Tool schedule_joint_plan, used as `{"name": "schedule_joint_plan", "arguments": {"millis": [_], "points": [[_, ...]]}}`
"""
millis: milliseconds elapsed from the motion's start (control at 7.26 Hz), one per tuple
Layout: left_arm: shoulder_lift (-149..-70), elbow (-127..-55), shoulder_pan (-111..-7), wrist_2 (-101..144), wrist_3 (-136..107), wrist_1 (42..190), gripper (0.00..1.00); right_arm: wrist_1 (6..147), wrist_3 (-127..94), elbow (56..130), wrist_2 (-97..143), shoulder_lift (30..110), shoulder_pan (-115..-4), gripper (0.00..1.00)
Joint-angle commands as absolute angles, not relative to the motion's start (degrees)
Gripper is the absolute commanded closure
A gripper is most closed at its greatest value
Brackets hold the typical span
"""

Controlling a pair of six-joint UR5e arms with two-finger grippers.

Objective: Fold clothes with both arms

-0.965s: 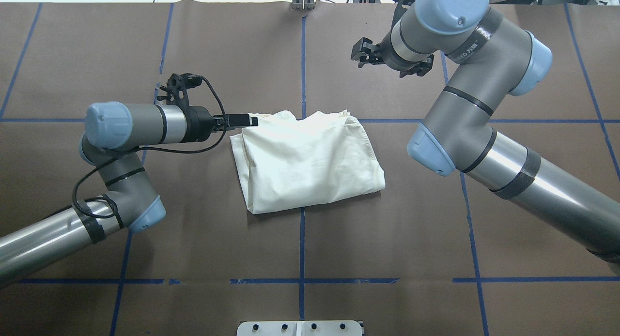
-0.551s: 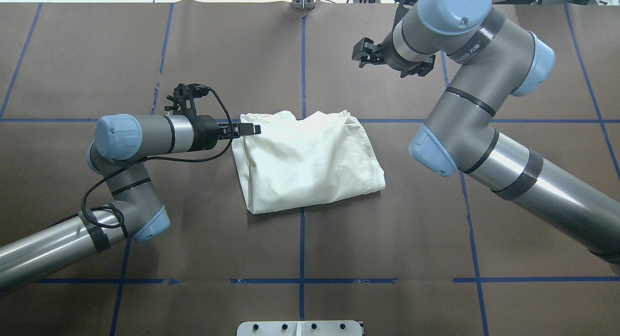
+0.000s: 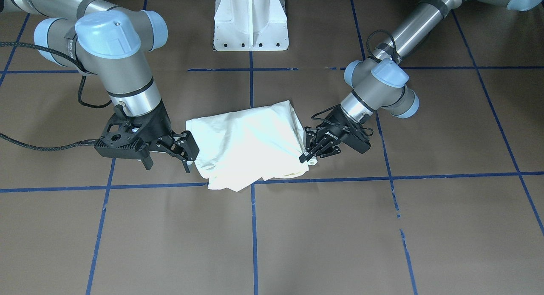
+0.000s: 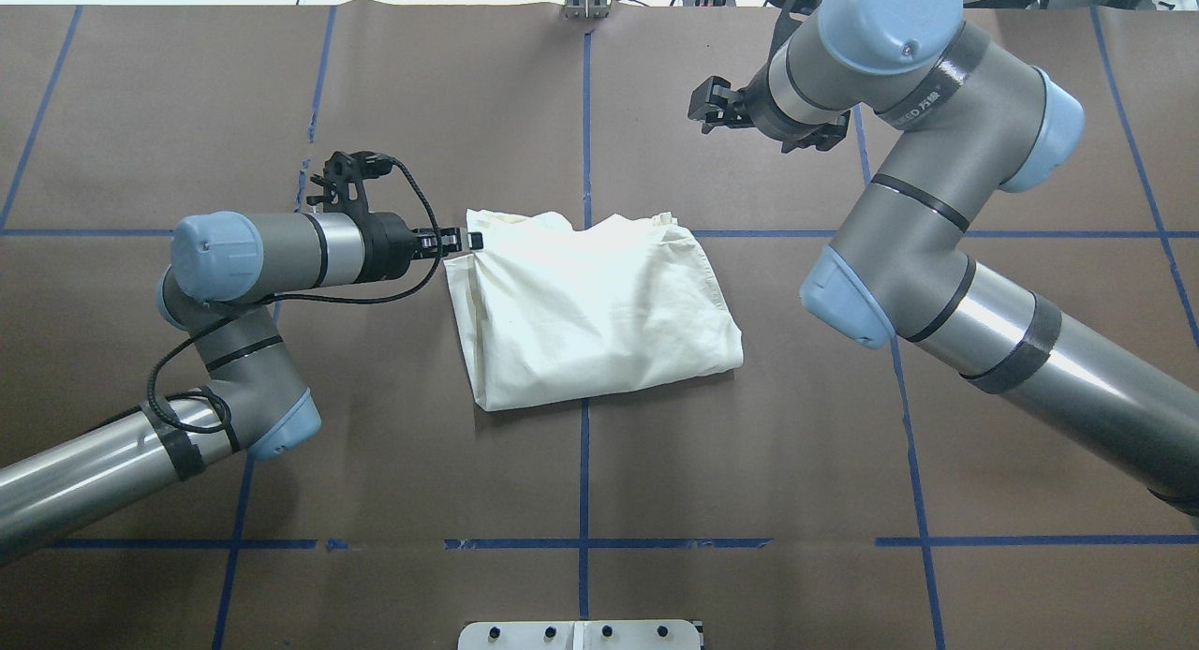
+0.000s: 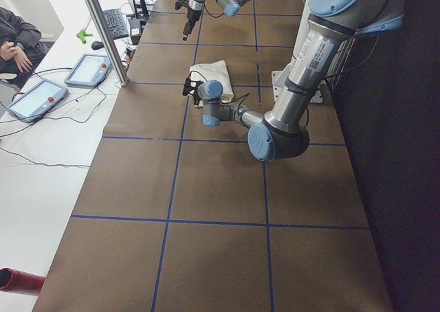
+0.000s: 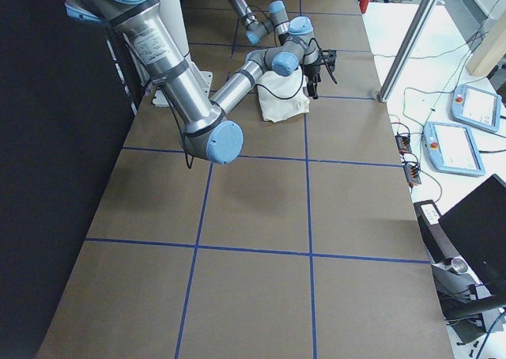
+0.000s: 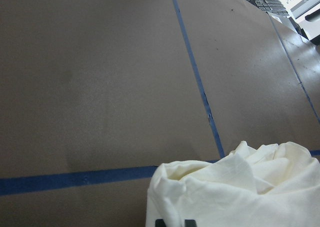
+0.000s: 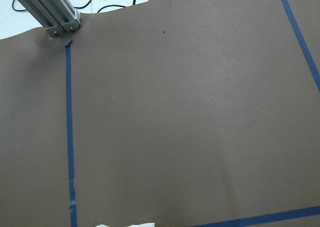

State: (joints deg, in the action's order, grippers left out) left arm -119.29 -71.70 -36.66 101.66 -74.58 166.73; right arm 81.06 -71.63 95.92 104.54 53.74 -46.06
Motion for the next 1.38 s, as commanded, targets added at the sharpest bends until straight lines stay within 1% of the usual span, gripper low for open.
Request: {"name": "schedule_joint_plan", "arguments": {"millis": [0,276,413,551,689,965,1102,1240], "points": [[-117.9,-71.8,-37.8,101.8,-69.4,167.0,1.0,81.0,-71.5,96.8,104.5,54.7,-46.1,0.0],[-116.7,-71.6,-38.1,101.7,-67.3,167.0,1.0,81.0,-71.5,96.8,104.5,55.1,-46.1,0.0],[-116.5,-71.8,-38.2,101.7,-67.2,166.8,0.04,81.1,-71.5,96.6,104.7,55.1,-46.0,0.0],[-116.5,-72.0,-39.4,102.3,-67.1,166.1,0.0,81.3,-71.2,96.6,105.0,55.6,-45.9,0.0],[-116.5,-72.0,-42.4,107.2,-67.1,164.5,0.0,81.6,-68.1,96.5,105.1,55.8,-46.1,0.0],[-116.5,-74.3,-48.9,112.6,-63.0,158.5,0.0,86.6,-61.6,96.7,105.6,55.6,-47.7,0.0],[-114.8,-77.9,-51.6,115.5,-54.2,152.7,0.0,88.2,-57.0,96.7,109.0,56.0,-50.3,0.0],[-111.7,-83.8,-55.1,117.8,-47.7,145.6,0.0,90.3,-50.7,96.8,112.6,57.1,-53.7,0.0]]}}
